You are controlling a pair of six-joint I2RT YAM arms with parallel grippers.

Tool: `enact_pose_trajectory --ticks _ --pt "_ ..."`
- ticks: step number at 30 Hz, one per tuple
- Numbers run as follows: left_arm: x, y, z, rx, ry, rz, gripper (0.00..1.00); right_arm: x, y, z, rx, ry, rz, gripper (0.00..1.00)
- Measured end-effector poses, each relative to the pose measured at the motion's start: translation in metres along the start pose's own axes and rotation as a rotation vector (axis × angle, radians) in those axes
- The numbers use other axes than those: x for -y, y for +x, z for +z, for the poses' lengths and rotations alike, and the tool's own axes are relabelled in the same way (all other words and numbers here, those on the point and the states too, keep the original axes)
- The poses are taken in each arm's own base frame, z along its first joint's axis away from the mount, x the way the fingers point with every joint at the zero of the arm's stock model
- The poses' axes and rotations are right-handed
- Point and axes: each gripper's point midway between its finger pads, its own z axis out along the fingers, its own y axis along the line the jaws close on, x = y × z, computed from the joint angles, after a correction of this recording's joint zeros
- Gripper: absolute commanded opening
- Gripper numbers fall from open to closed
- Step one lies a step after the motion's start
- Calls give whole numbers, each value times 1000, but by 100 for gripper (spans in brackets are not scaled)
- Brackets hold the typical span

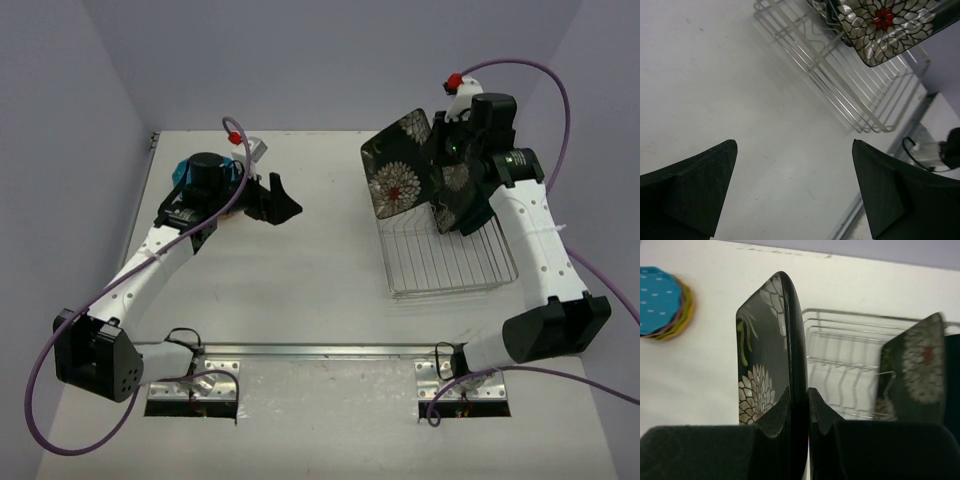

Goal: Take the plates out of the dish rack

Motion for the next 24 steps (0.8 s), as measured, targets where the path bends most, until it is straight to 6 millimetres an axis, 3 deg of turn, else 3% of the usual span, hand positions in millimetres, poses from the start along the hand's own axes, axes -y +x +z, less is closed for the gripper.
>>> enact_pose_trajectory --ticks 5,8,14,24 --pt "18 49 2 -94 174 -219 97 -33 32 9 -53 -165 254 0" --pt "29 56 1 -109 249 -302 97 -50 52 14 -113 -234 396 0" --pt "41 35 5 -76 335 -377 89 -68 59 17 -144 -317 566 0" --pt "29 -16 46 -80 370 -454 78 -91 52 16 -150 -442 717 0"
